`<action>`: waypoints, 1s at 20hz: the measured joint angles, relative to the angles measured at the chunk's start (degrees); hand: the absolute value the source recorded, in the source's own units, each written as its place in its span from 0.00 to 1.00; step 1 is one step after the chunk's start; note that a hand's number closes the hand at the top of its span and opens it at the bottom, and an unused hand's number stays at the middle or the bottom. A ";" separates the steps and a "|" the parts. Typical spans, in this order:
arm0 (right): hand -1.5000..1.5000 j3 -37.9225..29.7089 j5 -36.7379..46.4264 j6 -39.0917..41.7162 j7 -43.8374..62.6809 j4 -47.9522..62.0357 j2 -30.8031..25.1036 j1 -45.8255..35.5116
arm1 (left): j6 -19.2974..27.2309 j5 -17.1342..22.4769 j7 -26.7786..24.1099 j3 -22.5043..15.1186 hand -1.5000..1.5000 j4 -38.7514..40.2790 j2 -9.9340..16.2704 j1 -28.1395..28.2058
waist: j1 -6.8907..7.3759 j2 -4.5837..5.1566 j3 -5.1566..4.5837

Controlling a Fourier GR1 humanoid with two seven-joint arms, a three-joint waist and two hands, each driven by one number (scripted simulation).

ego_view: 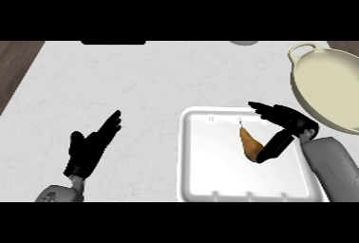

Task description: Pick the pear from the tray and place it in the pot

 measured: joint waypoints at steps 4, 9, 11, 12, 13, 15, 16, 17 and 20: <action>0.00 -2.80 -1.81 0.21 -2.48 2.93 1.85 0.63 | 0.28 -0.78 1.05 0.14 0.50 -0.36 -1.20 -0.49 | 0.08 0.03 0.01; 0.00 -4.92 -0.94 -1.07 -5.73 7.59 4.03 0.65 | -0.65 -1.15 2.34 1.38 0.50 -0.69 -1.75 -0.97 | 0.07 -0.32 -0.37; 0.00 -5.35 -0.89 -1.76 -6.00 7.50 4.98 1.48 | -0.70 -1.74 2.02 1.39 0.50 -1.18 -1.95 -0.21 | 0.05 -0.56 -0.57; 0.00 -5.68 -1.09 -1.81 -5.83 7.67 5.33 1.53 | -0.56 -2.01 1.92 1.44 0.50 -1.13 -2.24 -0.14 | 0.03 -0.63 -0.63; 0.00 -5.86 -1.28 -1.78 -6.51 7.61 5.64 2.08 | -0.01 -2.57 1.84 1.28 0.50 -0.59 -2.84 -0.44 | 0.04 -0.72 -0.65; 0.00 -5.94 -0.85 -2.19 -8.34 8.38 6.33 2.58 | -0.44 -2.65 1.81 1.36 0.50 -0.32 -2.95 -0.59 | 0.09 -0.97 -0.89; 1.00 -6.11 -0.77 -1.70 -9.67 9.06 6.09 2.62 | -0.30 -2.92 2.23 1.11 0.50 -0.99 -3.10 -0.46 | 0.23 -1.08 -0.95; 1.00 -6.14 -0.23 -2.01 -10.71 9.52 6.07 2.66 | -0.70 -2.60 2.19 1.58 0.50 -0.74 -2.93 -0.56 | 0.21 -1.18 -1.09; 1.00 -3.60 3.68 -1.87 -15.87 9.68 5.10 3.36 | -1.57 -2.34 1.61 2.36 0.50 -0.26 -2.33 -0.63 | 0.25 -1.21 -1.24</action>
